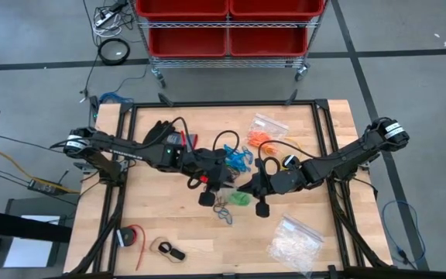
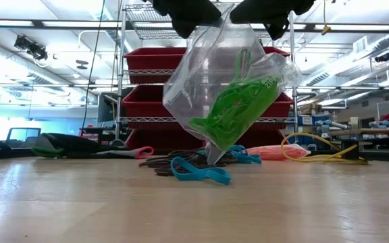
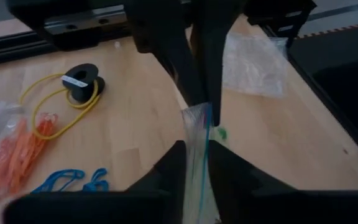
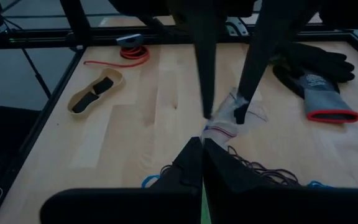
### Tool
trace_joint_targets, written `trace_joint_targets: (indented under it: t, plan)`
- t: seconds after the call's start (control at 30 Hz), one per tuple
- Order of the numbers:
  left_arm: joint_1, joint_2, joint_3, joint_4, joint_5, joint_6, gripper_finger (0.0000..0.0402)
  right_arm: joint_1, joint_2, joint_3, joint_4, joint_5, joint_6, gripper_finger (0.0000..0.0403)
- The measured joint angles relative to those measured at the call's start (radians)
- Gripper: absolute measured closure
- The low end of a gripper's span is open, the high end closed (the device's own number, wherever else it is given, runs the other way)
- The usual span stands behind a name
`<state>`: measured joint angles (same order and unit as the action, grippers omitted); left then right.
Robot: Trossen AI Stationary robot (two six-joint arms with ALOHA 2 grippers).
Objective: Sort rubber bands
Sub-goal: Close the transparent zip bag
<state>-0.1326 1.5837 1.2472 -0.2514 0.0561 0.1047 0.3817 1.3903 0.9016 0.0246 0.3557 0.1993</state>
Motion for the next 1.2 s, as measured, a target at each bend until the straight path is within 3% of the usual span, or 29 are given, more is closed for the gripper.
trace_joint_targets:
  t: [0.17, 0.33, 0.6, 0.73, 0.87, 1.2]
  plan:
    - [0.000, 0.000, 0.000, -0.005, -0.018, 0.000, 0.0393, -0.005, 0.000, 0.000, -0.001, 0.000, 0.001, 0.0403]
    - [-0.003, 0.000, 0.000, -0.006, -0.019, 0.000, 0.0397, -0.012, 0.000, 0.000, -0.005, 0.005, 0.010, 0.0388]
    - [-0.021, 0.000, 0.000, 0.004, -0.049, 0.000, 0.0399, -0.012, 0.006, 0.000, 0.000, 0.016, 0.060, 0.0308]
    - [-0.028, 0.000, 0.000, 0.024, -0.063, 0.000, 0.0400, -0.015, 0.034, 0.000, 0.016, 0.013, 0.069, 0.0291]
    - [-0.032, 0.000, 0.001, 0.020, -0.066, 0.000, 0.0400, -0.023, 0.078, 0.000, 0.010, 0.012, 0.089, 0.0306]
    - [-0.034, -0.001, 0.001, -0.046, -0.065, -0.029, 0.0398, -0.030, 0.091, 0.000, 0.049, 0.019, 0.066, 0.0398]
